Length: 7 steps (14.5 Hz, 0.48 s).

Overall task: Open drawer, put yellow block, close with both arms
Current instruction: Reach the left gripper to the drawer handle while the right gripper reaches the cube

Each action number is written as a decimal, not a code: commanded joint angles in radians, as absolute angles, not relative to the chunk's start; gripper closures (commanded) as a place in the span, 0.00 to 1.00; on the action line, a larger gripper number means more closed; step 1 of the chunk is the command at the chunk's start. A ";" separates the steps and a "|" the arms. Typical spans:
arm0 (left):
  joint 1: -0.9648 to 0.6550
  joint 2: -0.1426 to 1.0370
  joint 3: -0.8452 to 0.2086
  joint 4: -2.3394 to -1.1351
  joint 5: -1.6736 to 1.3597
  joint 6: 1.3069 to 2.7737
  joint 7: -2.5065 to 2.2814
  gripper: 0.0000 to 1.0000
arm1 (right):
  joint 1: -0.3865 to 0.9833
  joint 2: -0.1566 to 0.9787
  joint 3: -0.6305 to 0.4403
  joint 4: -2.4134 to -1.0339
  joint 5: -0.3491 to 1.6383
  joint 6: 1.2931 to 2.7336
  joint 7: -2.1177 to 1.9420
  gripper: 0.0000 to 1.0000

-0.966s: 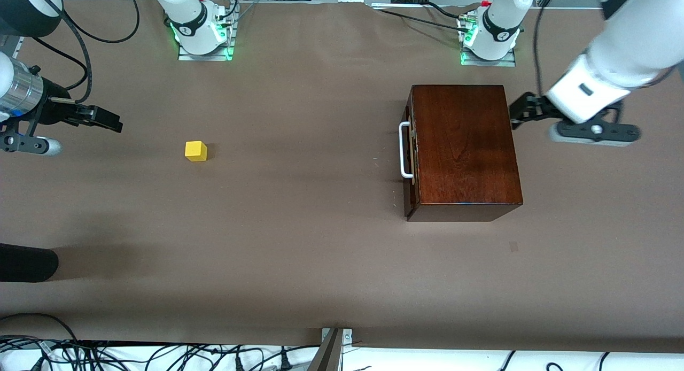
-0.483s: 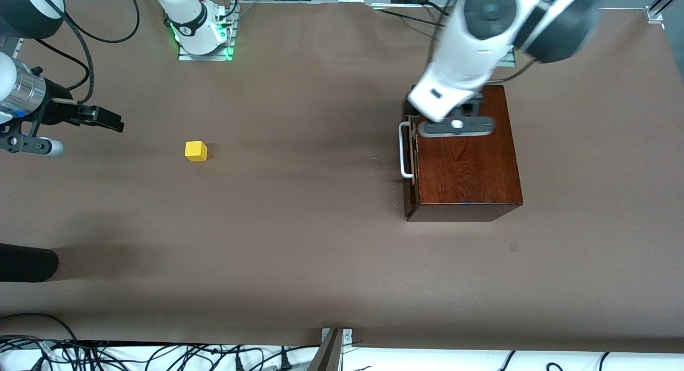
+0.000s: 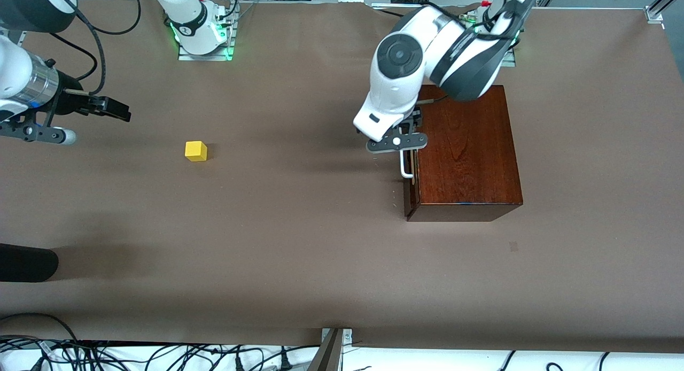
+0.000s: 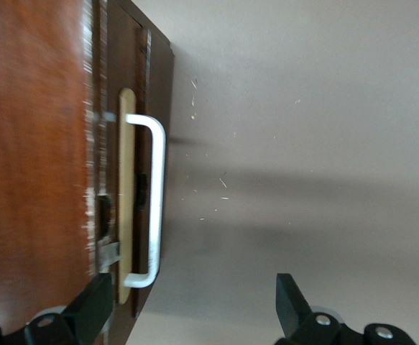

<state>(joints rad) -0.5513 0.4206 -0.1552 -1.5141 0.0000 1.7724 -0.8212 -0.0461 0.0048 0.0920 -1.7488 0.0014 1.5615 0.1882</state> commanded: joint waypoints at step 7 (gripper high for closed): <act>-0.583 0.495 -0.149 -1.591 0.012 1.874 -0.822 0.00 | -0.046 -0.123 0.095 -2.166 -0.002 1.886 0.121 0.00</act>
